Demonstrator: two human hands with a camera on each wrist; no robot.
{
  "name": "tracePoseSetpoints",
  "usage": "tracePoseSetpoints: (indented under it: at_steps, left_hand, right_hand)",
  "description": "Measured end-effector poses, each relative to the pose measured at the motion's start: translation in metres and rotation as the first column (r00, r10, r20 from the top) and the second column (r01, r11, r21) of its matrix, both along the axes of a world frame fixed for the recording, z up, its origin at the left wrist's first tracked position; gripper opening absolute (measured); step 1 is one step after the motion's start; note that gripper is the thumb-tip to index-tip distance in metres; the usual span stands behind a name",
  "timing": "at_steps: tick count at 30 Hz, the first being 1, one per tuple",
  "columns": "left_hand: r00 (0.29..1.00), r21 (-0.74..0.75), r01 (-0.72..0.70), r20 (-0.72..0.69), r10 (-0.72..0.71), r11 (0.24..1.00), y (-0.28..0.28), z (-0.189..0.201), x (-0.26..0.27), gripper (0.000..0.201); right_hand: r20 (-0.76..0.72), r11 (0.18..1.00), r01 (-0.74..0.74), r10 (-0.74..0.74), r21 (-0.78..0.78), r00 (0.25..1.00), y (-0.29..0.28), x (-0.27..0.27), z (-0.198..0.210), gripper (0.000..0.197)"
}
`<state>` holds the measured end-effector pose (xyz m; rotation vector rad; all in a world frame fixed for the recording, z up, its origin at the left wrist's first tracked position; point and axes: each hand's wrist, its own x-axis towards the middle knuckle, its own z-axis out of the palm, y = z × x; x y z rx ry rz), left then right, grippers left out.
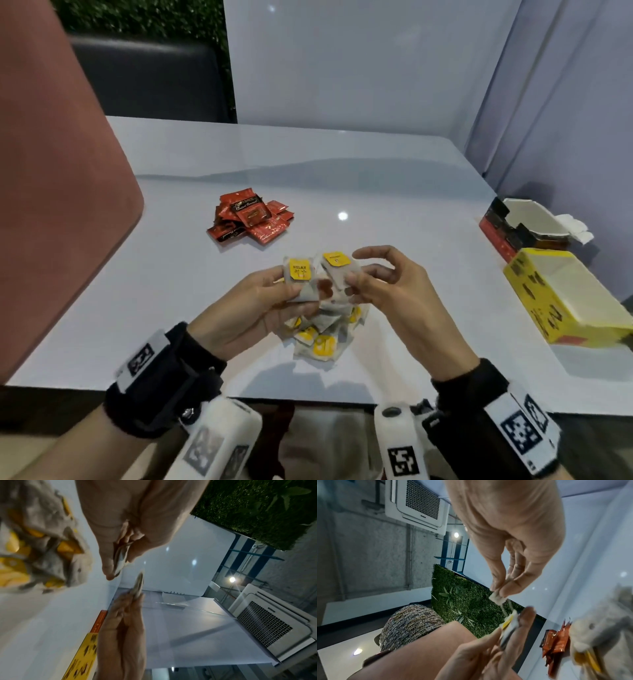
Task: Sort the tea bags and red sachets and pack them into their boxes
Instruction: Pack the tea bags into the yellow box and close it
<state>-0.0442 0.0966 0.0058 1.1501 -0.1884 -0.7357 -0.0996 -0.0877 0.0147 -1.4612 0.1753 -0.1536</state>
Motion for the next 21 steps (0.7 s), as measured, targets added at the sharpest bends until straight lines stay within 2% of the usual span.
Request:
tracePoseSetpoints:
  at_steps: [8,12,15,18,21]
  left_hand:
    - [0.998,-0.121,0.065,0.036,-0.061,0.991,-0.028,-0.021,-0.023,0.039]
    - [0.998,-0.141,0.063,-0.019,-0.067,0.988,-0.026,-0.026,-0.022,0.040]
    - [0.994,-0.187,0.056,-0.085,-0.073,0.981,-0.022,-0.027,-0.019,0.050]
    - [0.984,-0.264,0.002,-0.171,-0.049,0.964,-0.017,-0.024,-0.018,0.038]
    - [0.985,-0.198,-0.047,-0.174,0.012,0.979,-0.014,-0.024,-0.016,0.029]
  right_hand:
    - [-0.058,0.997,-0.060,0.058,-0.046,0.997,0.012,-0.011,-0.010,0.038]
    - [-0.022,0.962,0.000,-0.006,-0.274,1.000,0.015,-0.007,-0.016,0.038]
    - [-0.019,0.933,-0.019,0.012,-0.360,1.000,0.020,-0.004,-0.017,0.033]
    - [-0.027,0.909,-0.058,0.052,-0.412,0.998,0.026,-0.002,-0.016,0.024]
    - [-0.004,0.865,-0.087,0.098,-0.494,0.995,0.033,0.000,-0.013,0.020]
